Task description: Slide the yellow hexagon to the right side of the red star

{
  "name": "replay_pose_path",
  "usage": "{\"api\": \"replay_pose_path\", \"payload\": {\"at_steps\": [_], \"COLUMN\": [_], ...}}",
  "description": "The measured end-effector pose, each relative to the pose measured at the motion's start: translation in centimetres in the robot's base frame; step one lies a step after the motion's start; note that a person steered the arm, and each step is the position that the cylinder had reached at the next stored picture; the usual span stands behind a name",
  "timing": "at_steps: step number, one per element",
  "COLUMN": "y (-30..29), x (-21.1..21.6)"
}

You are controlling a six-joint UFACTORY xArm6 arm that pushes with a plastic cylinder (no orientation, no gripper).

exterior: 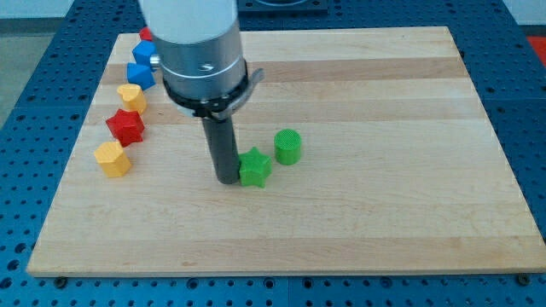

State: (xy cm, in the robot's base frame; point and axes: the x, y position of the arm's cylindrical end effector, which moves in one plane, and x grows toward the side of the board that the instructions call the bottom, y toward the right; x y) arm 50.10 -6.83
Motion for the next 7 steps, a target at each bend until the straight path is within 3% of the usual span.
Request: {"api": "replay_pose_path", "payload": {"at_steps": [2,3,5,6,7], "y": [2.3,0.7,-12.0,-20.8,-23.5], "x": [-0.5,1.2,5.7,5.2,3.8]}}
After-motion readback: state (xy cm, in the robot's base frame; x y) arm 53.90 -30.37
